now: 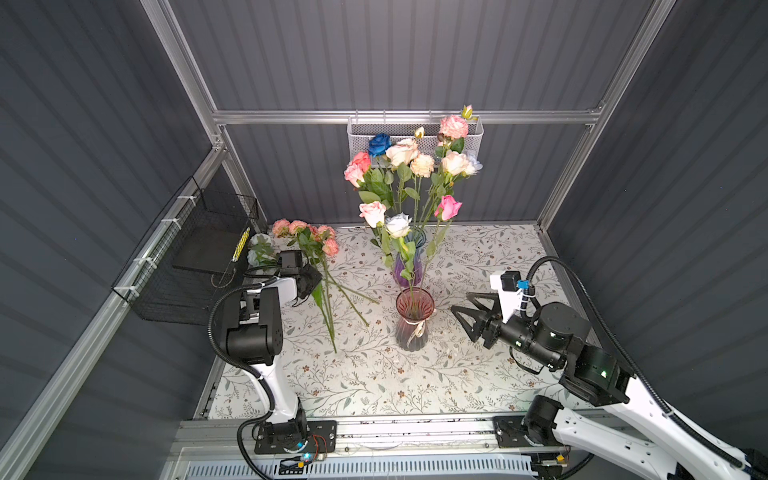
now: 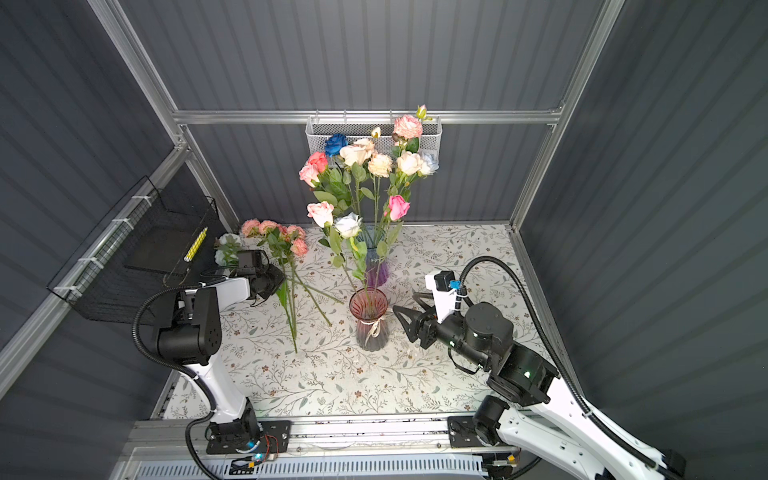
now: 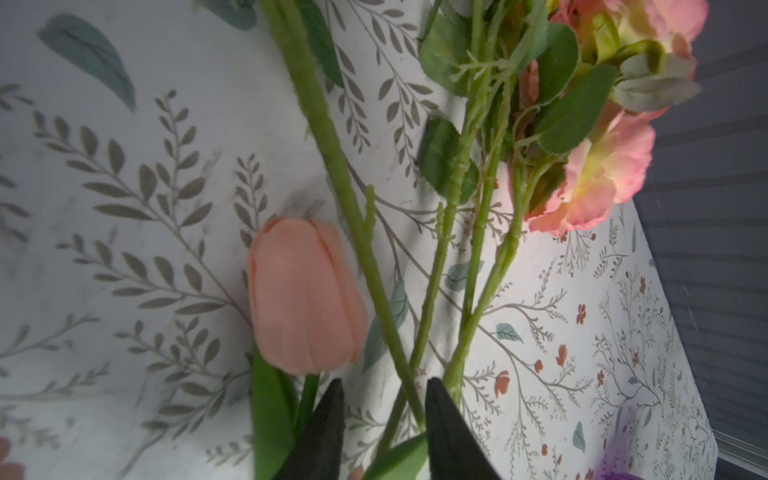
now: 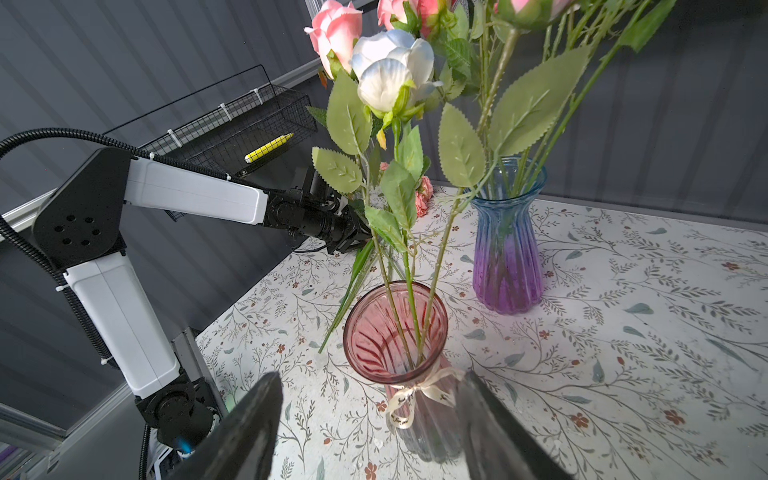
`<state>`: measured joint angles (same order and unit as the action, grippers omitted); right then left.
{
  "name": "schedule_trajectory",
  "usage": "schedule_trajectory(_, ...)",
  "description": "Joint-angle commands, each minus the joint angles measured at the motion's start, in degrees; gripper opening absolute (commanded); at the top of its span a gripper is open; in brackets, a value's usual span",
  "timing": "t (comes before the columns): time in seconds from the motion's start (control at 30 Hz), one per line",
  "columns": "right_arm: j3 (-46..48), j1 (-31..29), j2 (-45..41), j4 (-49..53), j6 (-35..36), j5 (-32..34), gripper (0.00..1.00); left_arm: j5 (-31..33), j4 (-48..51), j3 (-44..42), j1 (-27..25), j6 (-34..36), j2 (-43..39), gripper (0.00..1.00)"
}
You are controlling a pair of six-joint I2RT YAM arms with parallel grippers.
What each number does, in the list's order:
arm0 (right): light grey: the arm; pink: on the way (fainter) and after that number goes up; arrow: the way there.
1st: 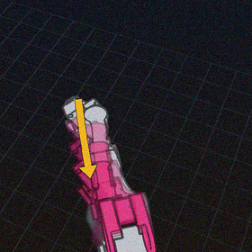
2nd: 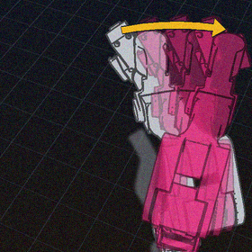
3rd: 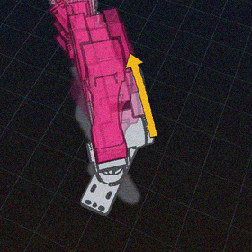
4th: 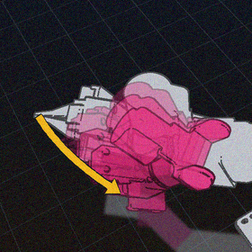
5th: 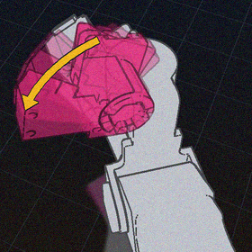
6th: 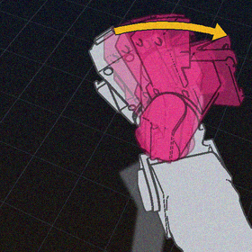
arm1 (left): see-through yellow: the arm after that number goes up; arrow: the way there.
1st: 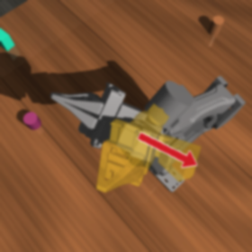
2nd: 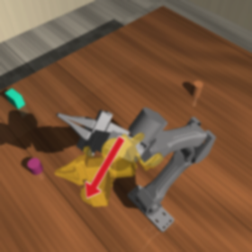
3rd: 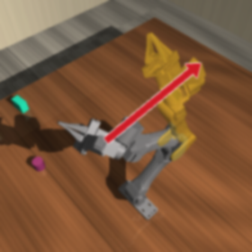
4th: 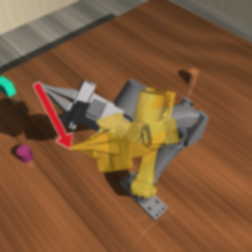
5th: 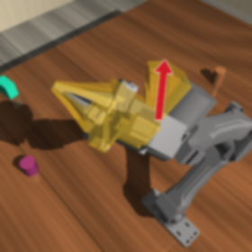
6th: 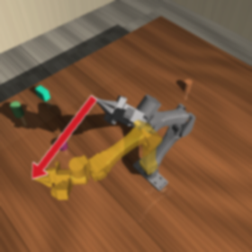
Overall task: Arrange the flowers into the vase
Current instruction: 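Grasp another long stem among the loose flowers with the left gripper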
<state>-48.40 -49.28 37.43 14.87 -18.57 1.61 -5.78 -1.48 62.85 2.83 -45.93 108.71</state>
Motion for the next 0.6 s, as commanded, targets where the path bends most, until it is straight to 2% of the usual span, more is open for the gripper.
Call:
schedule_trajectory(0.0, -0.11, 0.23, -0.52, 0.28, 0.89, 0.98, 0.69, 0.68, -1.82, 2.23, 0.25, -1.26, 1.32, 0.34)
schedule_trajectory(0.27, 0.1, 0.32, -0.44, 0.33, 0.99, 0.78, 0.68, 1.04, -5.38, 3.18, 0.25, -2.64, 3.41, 0.32)
schedule_trajectory(0.43, 0.15, 0.37, -0.72, 0.49, 1.24, 0.95, 0.68, 1.72, -4.5, 4.88, 0.26, -2.58, 5.42, 0.23)
schedule_trajectory(0.57, 0.05, 0.41, -1.15, 0.44, 1.52, 1.29, 0.68, 2.05, -4.69, 4.84, 0.25, -2.61, 5.7, 0.12)
